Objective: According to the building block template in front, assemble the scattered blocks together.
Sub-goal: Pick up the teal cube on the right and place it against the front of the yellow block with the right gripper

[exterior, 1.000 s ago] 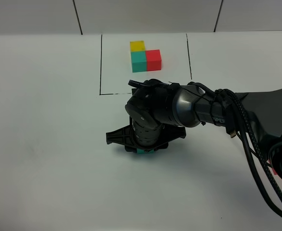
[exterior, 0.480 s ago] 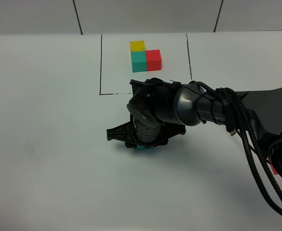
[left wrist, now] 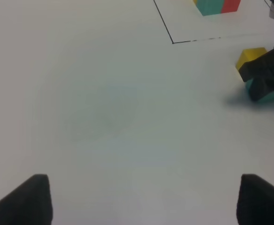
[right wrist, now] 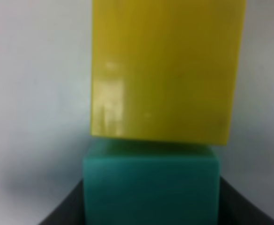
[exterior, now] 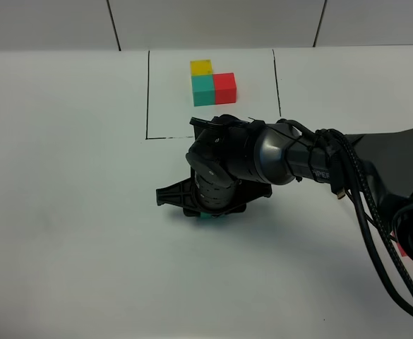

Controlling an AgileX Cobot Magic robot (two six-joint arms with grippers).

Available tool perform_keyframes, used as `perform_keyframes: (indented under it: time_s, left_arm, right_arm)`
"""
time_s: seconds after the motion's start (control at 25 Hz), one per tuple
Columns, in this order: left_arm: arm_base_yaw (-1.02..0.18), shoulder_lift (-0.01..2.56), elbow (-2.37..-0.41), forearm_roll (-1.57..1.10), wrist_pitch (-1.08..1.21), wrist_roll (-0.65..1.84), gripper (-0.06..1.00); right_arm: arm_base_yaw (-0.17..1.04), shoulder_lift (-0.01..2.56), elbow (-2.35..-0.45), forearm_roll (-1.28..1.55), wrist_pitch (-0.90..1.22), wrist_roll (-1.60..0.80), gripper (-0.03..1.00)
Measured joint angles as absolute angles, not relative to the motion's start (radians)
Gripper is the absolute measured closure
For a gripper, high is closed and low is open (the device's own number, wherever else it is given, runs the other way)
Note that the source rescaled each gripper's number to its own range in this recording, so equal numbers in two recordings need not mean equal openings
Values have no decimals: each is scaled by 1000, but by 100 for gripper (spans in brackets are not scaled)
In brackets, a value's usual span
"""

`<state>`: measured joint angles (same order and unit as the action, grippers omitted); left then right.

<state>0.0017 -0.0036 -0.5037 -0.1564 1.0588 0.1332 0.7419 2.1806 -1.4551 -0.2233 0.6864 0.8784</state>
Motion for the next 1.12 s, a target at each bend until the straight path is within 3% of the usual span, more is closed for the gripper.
perform_keyframes:
  time_s: [1.12]
  left_arm:
    - [2, -4, -504, -156, 1059, 133, 4]
  right_arm:
    - [734, 2185, -1456, -256, 669, 960, 96]
